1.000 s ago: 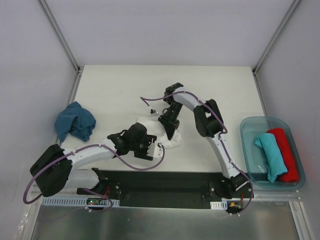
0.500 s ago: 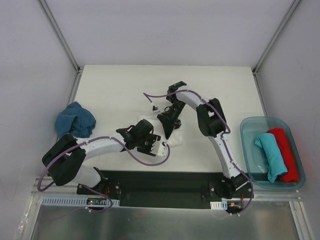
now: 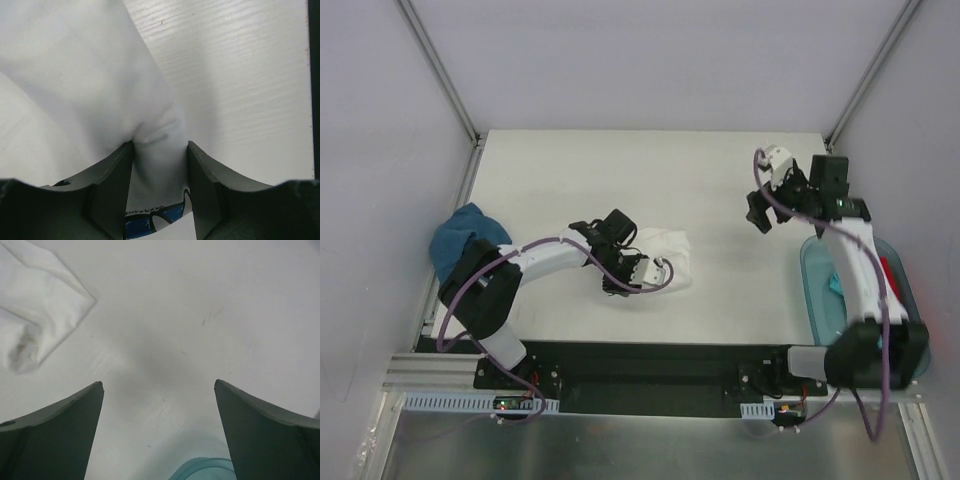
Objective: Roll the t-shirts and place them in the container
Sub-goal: Roll the T-shirt to the center of the board.
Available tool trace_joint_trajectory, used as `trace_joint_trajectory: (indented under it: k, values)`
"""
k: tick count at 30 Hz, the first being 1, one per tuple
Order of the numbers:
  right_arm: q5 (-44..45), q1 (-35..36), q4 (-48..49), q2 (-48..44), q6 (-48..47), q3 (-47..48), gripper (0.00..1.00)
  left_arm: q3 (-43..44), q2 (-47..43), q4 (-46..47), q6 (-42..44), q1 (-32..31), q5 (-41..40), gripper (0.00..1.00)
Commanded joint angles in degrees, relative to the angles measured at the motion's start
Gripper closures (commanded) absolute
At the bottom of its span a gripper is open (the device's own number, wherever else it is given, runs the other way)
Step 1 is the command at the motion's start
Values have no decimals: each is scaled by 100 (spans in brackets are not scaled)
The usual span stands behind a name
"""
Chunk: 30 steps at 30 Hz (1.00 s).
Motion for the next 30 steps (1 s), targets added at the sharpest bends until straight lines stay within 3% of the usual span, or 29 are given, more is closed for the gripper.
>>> trace_joint_trajectory:
  k: [1,2,3,5,10,15,21,30]
  values:
    - [528,1538,1668,-1841,131,-1393,4,268,744,-1792,-211,137,1272,55]
    - [-171,1592,650,-1683,-1010,-809,5,348,858,-1871,-106,172,1316,55]
    - [-1457,1584,-1135,-1473,-1674,-603,23,462,937,-2002,-27,207,1369,54]
    - [-1611,1924,-1557,-1356,-1917,-871,22,796,1174,-2424,105,295,1466,54]
    - [-522,2690,136,-2646,-2954,-2840,17,1560,1702,-3232,229,620,1853,54]
    - [-836,3174,1005,-2842,-4150,-3693,17,1965,2098,-3462,370,770,1827,55]
    - [-1267,3482,1535,-2439,-4906,-3765,17,2177,2291,-3664,352,840,1888,55]
    - [-1883,3482,1159,-1217,-6337,-3256,17,2475,2529,-3867,317,937,1941,57]
